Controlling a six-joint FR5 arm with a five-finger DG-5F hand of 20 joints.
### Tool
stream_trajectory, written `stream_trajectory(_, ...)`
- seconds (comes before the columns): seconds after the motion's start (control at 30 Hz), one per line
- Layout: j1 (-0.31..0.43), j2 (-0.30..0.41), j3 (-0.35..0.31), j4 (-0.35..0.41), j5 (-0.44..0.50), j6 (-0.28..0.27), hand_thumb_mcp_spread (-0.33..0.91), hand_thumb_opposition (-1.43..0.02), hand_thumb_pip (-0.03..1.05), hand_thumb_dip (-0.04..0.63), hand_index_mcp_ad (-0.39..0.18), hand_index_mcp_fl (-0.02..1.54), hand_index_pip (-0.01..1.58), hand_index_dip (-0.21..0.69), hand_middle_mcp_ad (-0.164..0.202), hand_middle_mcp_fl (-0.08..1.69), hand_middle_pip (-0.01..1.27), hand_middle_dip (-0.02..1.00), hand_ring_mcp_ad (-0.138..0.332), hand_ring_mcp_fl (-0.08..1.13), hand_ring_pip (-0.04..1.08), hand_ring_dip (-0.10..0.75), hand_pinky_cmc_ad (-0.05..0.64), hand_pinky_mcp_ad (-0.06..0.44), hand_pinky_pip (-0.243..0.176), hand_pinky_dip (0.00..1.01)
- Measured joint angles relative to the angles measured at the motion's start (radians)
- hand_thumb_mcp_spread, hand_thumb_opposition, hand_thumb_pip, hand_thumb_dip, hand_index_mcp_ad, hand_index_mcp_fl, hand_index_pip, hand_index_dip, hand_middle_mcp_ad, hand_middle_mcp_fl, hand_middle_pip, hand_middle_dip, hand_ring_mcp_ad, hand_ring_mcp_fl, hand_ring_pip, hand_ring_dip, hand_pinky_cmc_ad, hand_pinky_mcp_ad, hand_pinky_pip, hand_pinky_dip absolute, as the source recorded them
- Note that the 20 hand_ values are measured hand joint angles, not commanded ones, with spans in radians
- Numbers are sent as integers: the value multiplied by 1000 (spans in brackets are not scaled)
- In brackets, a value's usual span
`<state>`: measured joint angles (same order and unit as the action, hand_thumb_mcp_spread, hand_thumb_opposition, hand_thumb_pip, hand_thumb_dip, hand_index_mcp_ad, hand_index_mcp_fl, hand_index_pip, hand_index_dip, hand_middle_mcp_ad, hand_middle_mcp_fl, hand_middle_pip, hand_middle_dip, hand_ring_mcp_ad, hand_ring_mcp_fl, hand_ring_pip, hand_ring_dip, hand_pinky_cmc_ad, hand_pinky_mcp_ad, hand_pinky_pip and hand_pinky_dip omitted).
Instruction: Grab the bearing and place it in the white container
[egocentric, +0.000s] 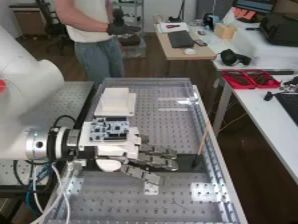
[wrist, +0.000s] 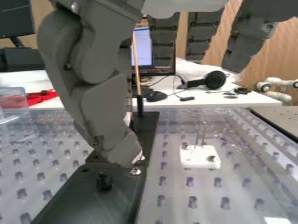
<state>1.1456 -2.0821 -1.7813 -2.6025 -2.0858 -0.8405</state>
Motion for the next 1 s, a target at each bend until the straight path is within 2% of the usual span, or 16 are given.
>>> stream_trajectory(0.37, -5, 91, -68, 30, -15, 15, 567, -1012, 581, 298, -188, 360, 1443, 91, 84, 19, 129, 161, 143, -3, 80, 73, 387, 297, -91, 180)
stream_trajectory(0.6, 11, 192, -158, 55, -18, 27, 567, -1012, 581, 298, -188, 360, 1443, 91, 84, 19, 129, 161, 143, -3, 80, 73, 387, 297, -91, 180)
stream_trajectory(0.77, 57, 267, -231, 72, 23, 34, 567, -1012, 581, 298, -188, 360, 1443, 91, 82, 16, 129, 161, 145, -3, 79, 73, 384, 297, -89, 180)
stream_trajectory(1.0, 175, 376, -324, 74, 146, 32, 567, -1012, 581, 298, -188, 360, 1443, 91, 82, 16, 129, 161, 143, -3, 84, 73, 380, 297, -89, 182)
